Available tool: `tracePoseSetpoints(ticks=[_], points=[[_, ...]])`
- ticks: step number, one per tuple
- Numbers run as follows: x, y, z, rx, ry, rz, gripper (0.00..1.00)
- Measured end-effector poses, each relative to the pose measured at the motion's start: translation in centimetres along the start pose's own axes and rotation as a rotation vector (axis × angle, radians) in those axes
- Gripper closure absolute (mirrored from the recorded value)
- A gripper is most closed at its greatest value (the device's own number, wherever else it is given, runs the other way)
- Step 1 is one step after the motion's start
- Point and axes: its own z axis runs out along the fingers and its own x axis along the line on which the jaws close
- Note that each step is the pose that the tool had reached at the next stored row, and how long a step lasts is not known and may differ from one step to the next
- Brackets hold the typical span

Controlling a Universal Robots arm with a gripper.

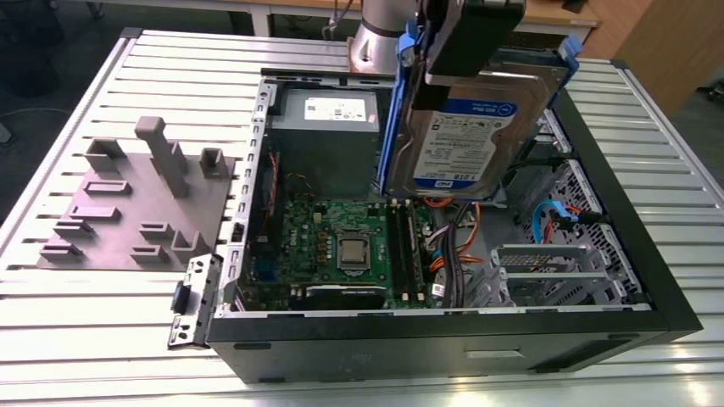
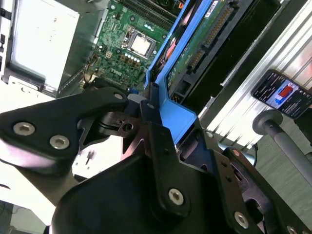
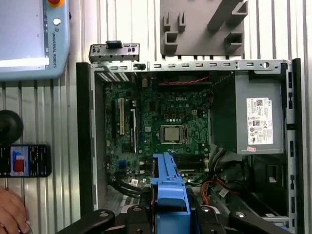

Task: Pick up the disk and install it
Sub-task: 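Insert the disk into the insertion slot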

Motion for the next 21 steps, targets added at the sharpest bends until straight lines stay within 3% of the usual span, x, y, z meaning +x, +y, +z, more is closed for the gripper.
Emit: tracePoseSetpoints(ticks=[8,11,16,21], points=[[1.81,-0.48,0.64,0.0000,0.0001,0.000,0.64],[2.19,-1.33,1.00,0.0001,-0.0003,0.000,0.64],[2.25,-3.34,1.48,0.0000,-0.0001,0.000,0.64],[2.95,-3.80,1.98,0.0000,0.0001,0.000,0.64]])
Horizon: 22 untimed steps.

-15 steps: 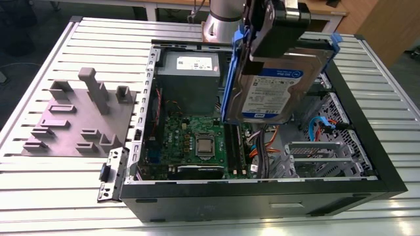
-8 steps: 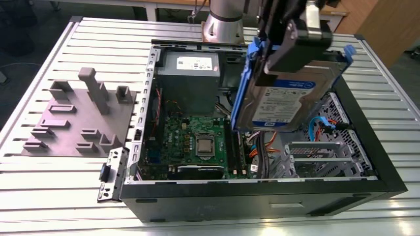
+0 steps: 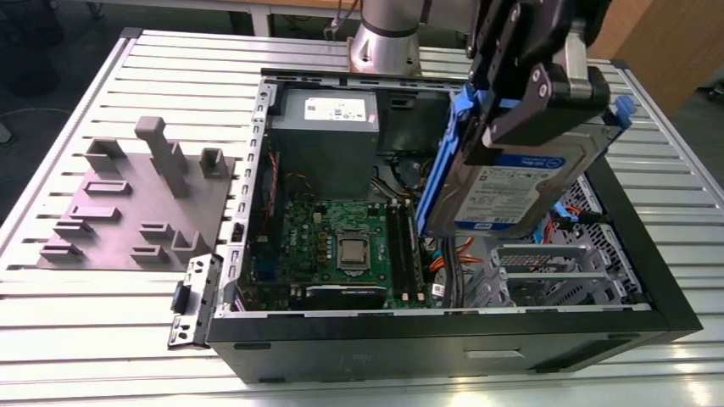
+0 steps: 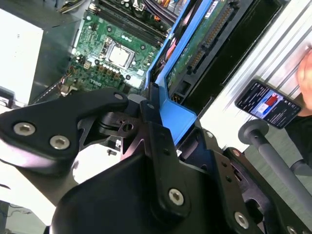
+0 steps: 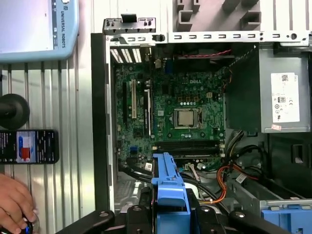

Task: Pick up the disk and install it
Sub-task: 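Insert the disk into the insertion slot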

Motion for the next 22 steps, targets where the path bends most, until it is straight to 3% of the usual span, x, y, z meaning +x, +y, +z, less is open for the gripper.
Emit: tracePoseSetpoints(ticks=[4,12,18,22], points=[[0.44,-0.43,0.50,0.0002,-0.0003,0.000,0.64],[0.41,-2.94,1.18,0.0002,-0.0001,-0.002,0.64],[0.94,-3.62,1.32,0.0001,0.0001,-0.002,0.64],[1.07,-3.64,1.33,0.0001,-0.0001,-0.002,0.64]])
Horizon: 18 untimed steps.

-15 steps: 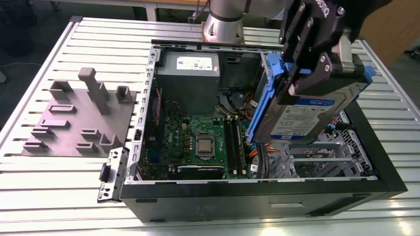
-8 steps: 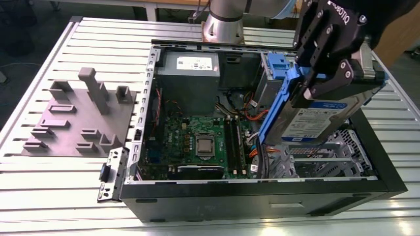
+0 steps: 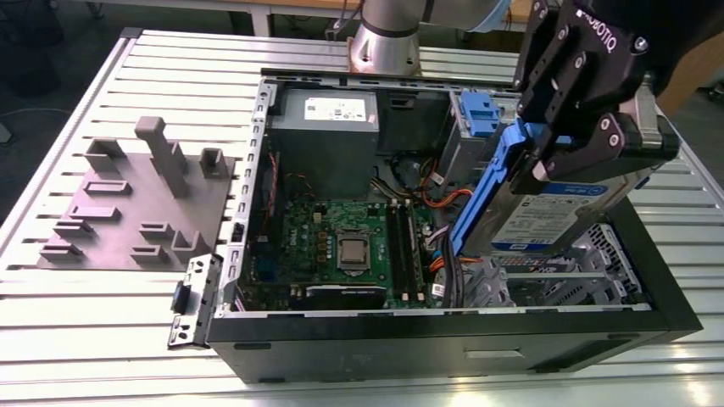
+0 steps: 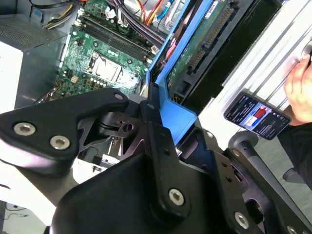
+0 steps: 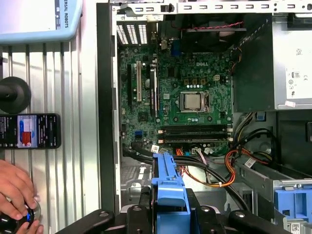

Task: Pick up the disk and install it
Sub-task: 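Insert the disk into the insertion slot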

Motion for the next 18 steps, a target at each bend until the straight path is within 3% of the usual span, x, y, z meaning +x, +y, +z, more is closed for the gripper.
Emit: tracePoseSetpoints(ticks=[3,8,12,18], points=[[0.00,-0.17,0.02,0.0000,0.0000,0.000,0.64],[0.06,-1.82,0.21,-0.0001,0.0001,0.000,0.64],[0.06,-2.70,0.32,-0.0001,0.0002,0.000,0.64],[0.03,-3.42,0.46,0.0000,0.0000,0.000,0.64]])
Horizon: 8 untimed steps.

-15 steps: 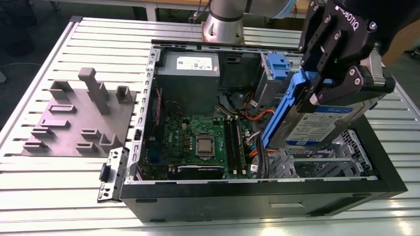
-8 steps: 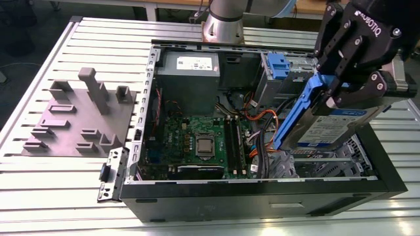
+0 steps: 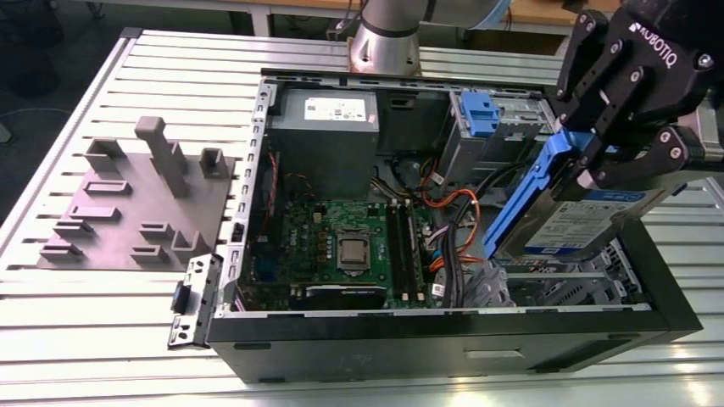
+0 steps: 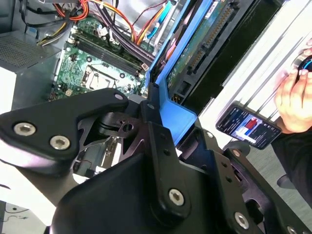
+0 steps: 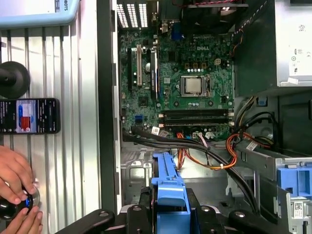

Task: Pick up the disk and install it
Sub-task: 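Insert the disk into the insertion slot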

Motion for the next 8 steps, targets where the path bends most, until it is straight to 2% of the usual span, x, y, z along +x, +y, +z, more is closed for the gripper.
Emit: tracePoseSetpoints(ticks=[8], points=[[-0.03,-1.01,0.40,0.0000,0.0000,0.000,0.64]])
